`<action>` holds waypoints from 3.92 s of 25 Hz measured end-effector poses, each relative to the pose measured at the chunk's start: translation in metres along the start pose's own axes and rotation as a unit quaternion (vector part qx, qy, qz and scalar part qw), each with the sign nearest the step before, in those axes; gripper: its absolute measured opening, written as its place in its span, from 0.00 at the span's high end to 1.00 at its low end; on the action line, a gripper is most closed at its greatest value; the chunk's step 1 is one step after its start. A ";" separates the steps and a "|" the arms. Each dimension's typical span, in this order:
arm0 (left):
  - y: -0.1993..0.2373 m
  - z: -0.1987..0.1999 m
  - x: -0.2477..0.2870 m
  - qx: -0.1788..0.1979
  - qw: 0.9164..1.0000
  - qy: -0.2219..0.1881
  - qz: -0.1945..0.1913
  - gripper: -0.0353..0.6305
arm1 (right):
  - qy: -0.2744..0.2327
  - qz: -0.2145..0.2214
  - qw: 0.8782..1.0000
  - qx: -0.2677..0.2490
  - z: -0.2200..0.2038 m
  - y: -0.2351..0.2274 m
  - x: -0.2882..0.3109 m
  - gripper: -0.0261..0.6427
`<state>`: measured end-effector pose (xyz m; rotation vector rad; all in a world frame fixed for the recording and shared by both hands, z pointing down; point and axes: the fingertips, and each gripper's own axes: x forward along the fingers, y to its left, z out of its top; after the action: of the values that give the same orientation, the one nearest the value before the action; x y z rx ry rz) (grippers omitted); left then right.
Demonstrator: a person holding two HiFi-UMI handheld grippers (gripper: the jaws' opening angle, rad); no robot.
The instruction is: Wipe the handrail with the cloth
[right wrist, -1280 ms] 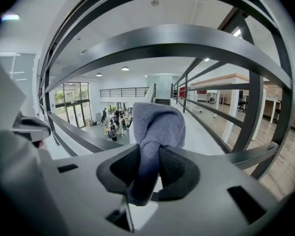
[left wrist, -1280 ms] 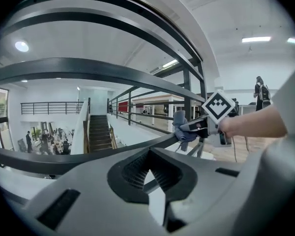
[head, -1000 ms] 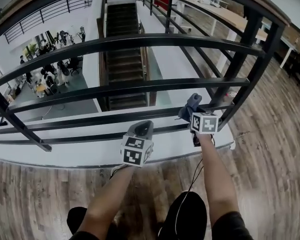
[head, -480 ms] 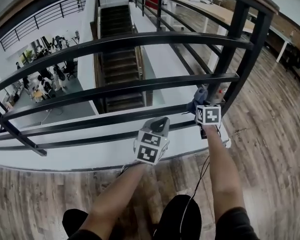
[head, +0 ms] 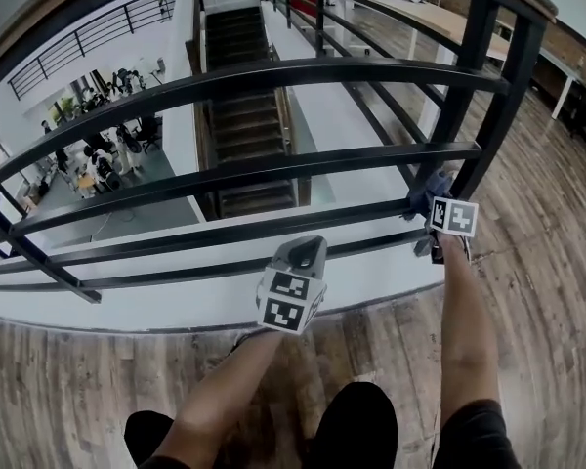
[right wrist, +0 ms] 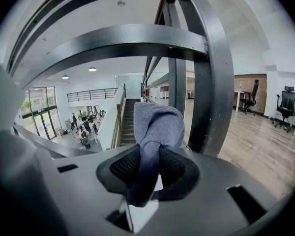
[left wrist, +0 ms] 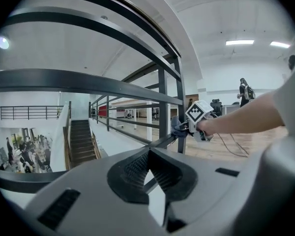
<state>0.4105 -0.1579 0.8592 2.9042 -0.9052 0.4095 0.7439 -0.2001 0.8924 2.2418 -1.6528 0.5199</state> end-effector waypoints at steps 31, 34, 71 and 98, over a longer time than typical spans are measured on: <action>0.329 -0.103 -0.337 -0.081 0.955 0.002 0.286 0.95 | -0.120 0.369 0.915 -0.112 -0.057 0.612 -0.149 0.81; 0.368 -0.115 -0.382 -0.086 0.939 -0.002 0.334 0.95 | -0.112 0.414 0.895 -0.124 -0.069 0.686 -0.144 0.81; 0.498 -0.196 -0.571 -0.144 0.895 -0.007 0.422 0.95 | 0.097 0.425 0.850 -0.296 -0.215 1.083 -0.054 0.81; 0.427 -0.180 -0.420 -0.120 0.939 0.061 0.318 0.95 | 0.123 0.375 0.899 -0.190 -0.202 0.877 -0.013 0.81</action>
<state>-0.2057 -0.2531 0.9130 2.2788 -1.7237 0.4643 -0.1202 -0.3512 1.0925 1.1609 -2.2080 0.5522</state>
